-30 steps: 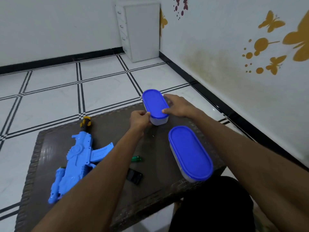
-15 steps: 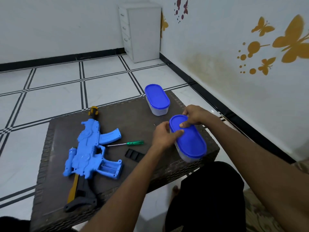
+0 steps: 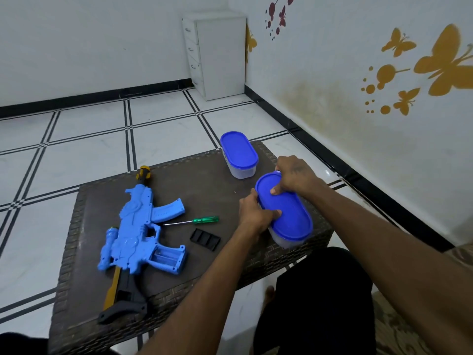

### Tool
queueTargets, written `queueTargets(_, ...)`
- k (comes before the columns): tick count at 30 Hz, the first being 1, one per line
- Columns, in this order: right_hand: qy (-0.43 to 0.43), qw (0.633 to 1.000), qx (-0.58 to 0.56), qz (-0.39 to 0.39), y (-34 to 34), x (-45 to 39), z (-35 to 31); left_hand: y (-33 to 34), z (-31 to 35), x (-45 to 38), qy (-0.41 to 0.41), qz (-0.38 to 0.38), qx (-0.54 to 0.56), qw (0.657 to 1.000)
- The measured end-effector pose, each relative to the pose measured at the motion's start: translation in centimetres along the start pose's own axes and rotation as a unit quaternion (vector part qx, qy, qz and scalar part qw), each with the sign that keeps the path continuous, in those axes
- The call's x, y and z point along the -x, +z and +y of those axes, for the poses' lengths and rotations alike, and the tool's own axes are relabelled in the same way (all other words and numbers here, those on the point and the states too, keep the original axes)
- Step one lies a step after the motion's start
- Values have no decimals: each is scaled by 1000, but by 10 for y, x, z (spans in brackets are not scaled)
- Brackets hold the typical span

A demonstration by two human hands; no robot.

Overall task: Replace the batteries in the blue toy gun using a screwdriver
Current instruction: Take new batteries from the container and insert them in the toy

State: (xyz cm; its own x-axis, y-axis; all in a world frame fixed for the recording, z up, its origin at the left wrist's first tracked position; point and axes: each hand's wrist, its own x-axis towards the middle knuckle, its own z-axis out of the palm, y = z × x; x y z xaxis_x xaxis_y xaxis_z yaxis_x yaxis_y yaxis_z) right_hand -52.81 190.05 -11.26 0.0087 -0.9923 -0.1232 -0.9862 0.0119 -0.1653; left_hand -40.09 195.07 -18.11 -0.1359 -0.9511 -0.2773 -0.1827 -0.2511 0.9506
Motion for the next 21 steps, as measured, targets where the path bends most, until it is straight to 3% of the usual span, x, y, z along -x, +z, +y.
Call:
queueTargets(6,-28,999,-15,42,4,7,-7,-4,1,3,-26,-5,7,1000)
queueTargets(16,27,992,-122,-28,-2,-1,6,0,13,18,-19,13,79,997)
queueTargets(21,5,950,-302,-80,-10,3,14,-4,18,25,-36,13,113,993)
